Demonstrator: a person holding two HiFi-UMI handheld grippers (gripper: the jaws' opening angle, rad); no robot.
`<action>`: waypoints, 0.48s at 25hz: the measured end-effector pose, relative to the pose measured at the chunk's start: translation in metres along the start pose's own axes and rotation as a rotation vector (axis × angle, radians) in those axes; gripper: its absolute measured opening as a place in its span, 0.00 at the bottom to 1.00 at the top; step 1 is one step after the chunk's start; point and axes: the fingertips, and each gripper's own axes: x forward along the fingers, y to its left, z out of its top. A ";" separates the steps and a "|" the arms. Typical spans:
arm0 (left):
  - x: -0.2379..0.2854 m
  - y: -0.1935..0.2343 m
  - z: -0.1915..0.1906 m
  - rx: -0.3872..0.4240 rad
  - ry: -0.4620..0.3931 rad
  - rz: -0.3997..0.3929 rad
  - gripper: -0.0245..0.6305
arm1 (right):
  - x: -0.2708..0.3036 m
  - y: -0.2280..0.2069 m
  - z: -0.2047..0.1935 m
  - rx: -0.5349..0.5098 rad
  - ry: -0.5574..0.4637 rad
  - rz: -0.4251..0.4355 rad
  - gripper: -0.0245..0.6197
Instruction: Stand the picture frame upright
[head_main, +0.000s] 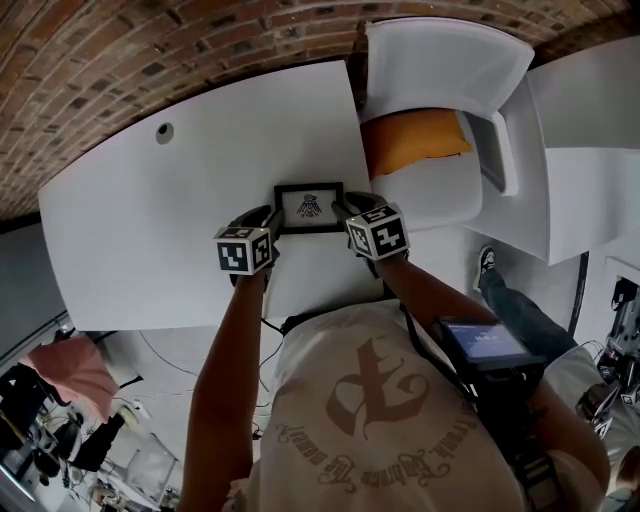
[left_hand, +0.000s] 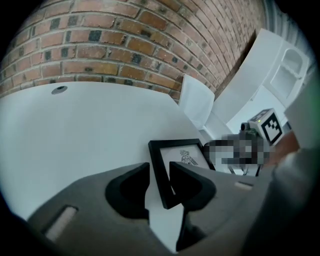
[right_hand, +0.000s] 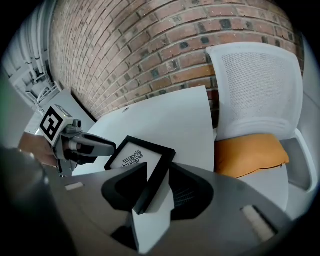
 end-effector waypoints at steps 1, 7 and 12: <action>0.002 -0.001 -0.001 0.002 0.016 0.004 0.24 | 0.001 -0.001 0.000 0.006 0.004 -0.005 0.27; 0.011 0.000 -0.006 0.016 0.077 0.051 0.27 | 0.007 -0.002 -0.001 0.034 0.015 -0.007 0.25; 0.012 0.001 -0.006 0.014 0.087 0.056 0.24 | 0.009 -0.004 -0.003 0.029 0.026 -0.020 0.23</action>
